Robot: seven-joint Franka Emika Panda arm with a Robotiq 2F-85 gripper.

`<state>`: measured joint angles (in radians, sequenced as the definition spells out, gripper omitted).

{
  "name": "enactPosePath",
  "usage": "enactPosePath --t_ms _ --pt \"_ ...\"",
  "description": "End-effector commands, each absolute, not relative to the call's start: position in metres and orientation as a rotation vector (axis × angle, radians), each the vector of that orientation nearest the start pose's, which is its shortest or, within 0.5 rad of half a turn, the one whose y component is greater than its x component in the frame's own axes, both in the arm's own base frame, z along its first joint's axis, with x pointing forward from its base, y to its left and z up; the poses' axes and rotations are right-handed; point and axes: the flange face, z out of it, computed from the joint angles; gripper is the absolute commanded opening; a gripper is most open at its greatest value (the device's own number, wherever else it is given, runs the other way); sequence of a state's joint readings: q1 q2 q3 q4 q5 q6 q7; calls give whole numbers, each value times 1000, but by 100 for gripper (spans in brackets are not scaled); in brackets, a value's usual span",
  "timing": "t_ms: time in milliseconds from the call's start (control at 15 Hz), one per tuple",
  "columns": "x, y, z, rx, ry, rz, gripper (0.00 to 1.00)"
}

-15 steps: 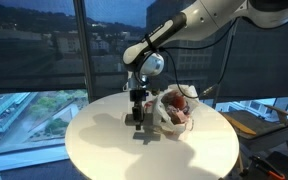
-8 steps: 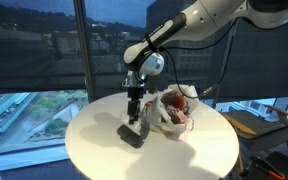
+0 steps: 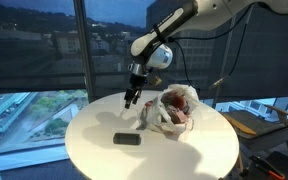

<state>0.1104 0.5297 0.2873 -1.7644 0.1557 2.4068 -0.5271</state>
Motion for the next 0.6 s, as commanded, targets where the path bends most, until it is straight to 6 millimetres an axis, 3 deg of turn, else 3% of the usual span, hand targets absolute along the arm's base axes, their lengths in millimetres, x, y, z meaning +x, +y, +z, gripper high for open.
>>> enactPosePath --t_ms 0,267,533 --pt "587 211 340 -2761 -922 -399 100" --pt "546 177 379 -2850 -678 -586 100" --pt "491 137 389 -2927 -390 -648 100"
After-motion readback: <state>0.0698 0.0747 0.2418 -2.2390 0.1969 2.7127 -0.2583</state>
